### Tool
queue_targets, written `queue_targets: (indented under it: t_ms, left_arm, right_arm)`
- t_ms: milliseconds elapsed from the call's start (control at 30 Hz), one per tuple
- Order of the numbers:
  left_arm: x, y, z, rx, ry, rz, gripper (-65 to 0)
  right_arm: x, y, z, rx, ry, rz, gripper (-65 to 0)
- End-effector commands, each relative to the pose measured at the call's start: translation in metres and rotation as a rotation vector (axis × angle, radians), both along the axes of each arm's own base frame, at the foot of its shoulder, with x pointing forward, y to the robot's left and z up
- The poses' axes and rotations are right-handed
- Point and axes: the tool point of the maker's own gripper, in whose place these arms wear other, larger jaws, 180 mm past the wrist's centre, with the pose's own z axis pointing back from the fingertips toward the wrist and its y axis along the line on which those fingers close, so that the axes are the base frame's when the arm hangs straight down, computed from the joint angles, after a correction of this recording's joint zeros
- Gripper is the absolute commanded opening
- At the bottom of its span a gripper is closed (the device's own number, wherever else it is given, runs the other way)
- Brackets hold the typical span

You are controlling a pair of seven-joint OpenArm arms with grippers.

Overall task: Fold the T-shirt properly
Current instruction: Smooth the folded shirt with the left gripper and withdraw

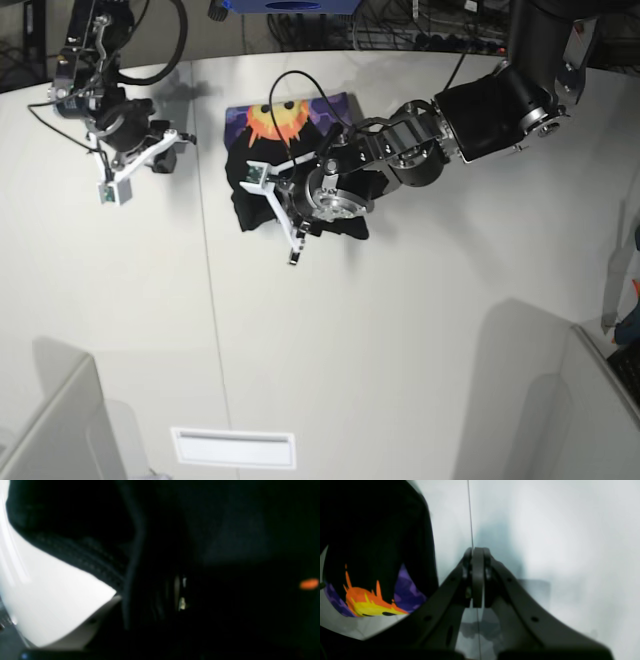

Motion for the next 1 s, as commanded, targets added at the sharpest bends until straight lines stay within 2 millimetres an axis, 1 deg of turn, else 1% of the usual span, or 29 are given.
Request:
queue_targets:
  t_ms: [0, 33, 233, 367, 567, 600, 633, 733, 767, 867, 900, 967]
  left_arm:
    - [0.004, 0.000, 0.003, 0.005, -0.003, -0.017, -65.0]
    - [0.003, -0.002, 0.003, 0.003, -0.001, -0.029, -65.0]
    - [0.001, -0.002, 0.003, 0.006, 0.006, -0.034, -65.0]
    - [-0.007, 0.000, -0.002, 0.032, 0.033, -0.070, -65.0]
    - [-0.004, 0.001, 0.000, 0.035, 0.026, -0.068, -65.0]
    - [-0.004, 0.001, 0.000, 0.036, 0.023, -0.069, -63.4]
    - [-0.003, 0.001, 0.000, 0.037, 0.022, -0.069, -55.9]
    - [-0.001, 0.001, 0.002, 0.037, 0.014, -0.066, -36.5]
    - [0.004, 0.003, 0.005, 0.028, 0.007, -0.050, -29.9]
    - [0.020, 0.001, 0.023, -0.026, -0.021, -0.004, -16.5]
    - [0.025, 0.000, 0.031, -0.046, -0.034, 0.008, -13.0]
    - [0.035, -0.002, 0.048, -0.093, -0.063, 0.034, -9.1]
  right_arm:
    - [0.007, -0.002, 0.010, 0.002, -0.042, -0.005, -65.0]
    - [0.007, -0.002, 0.010, 0.002, -0.042, -0.005, -65.0]
    - [0.010, -0.001, 0.011, 0.003, -0.048, -0.005, -65.0]
    - [0.011, -0.001, 0.012, 0.003, -0.051, -0.005, -65.0]
    - [0.011, -0.001, 0.012, 0.003, -0.051, -0.005, -65.0]
    - [0.011, -0.001, 0.012, 0.003, -0.051, -0.005, -65.0]
    - [0.011, -0.001, 0.012, 0.003, -0.051, -0.005, -65.0]
    - [0.010, -0.001, 0.011, 0.003, -0.050, -0.005, -65.0]
    - [0.010, -0.001, 0.011, 0.003, -0.048, -0.005, -65.0]
    - [0.009, 0.000, 0.010, 0.004, -0.046, -0.002, -65.0]
    - [0.009, 0.000, 0.010, 0.005, -0.046, -0.001, -65.0]
    - [0.009, 0.000, 0.010, 0.005, -0.046, -0.001, -65.0]
